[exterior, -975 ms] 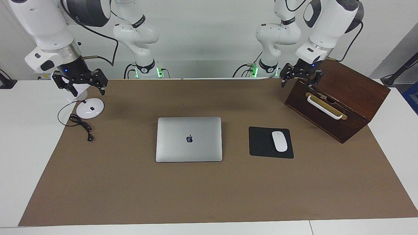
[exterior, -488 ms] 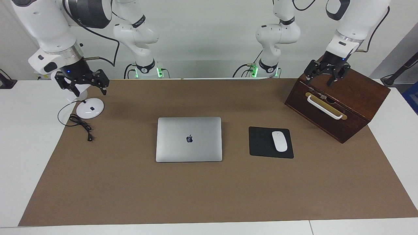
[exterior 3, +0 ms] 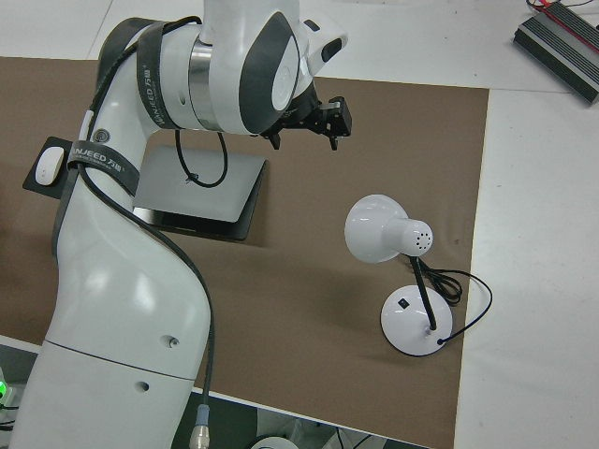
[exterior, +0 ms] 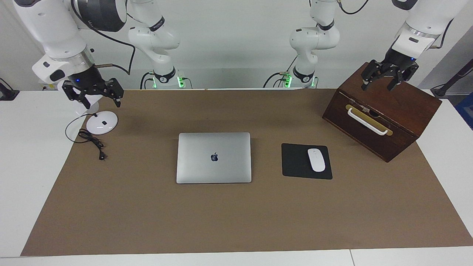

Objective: Close laptop with both arms

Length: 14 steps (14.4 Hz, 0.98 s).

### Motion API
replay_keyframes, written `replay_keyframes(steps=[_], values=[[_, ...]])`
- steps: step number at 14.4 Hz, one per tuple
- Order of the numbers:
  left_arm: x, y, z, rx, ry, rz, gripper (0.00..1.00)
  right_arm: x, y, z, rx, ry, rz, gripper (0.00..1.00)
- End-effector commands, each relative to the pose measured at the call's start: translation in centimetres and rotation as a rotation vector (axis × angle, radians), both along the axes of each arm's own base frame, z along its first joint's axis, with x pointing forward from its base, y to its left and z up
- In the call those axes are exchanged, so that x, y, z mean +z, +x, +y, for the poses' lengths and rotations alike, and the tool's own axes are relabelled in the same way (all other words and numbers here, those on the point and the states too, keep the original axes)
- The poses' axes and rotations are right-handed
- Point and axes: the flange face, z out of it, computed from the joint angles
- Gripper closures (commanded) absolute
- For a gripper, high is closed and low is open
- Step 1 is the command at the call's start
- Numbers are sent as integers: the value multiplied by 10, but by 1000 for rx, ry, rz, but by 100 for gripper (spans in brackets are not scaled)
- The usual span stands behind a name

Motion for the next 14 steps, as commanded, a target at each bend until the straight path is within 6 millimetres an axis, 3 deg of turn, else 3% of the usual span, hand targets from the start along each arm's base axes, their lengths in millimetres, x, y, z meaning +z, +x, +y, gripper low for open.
replay_keyframes(steps=[1,9,14], values=[[-9,13,1,5,7,48,0,0,-6,2,-6,9,-16,0],[-45,31,-4,-3,25,74,0,0,-6,1,-7,9,-16,0],[-41,19,1,4,22,131,0,0,-6,2,-6,9,-16,0]])
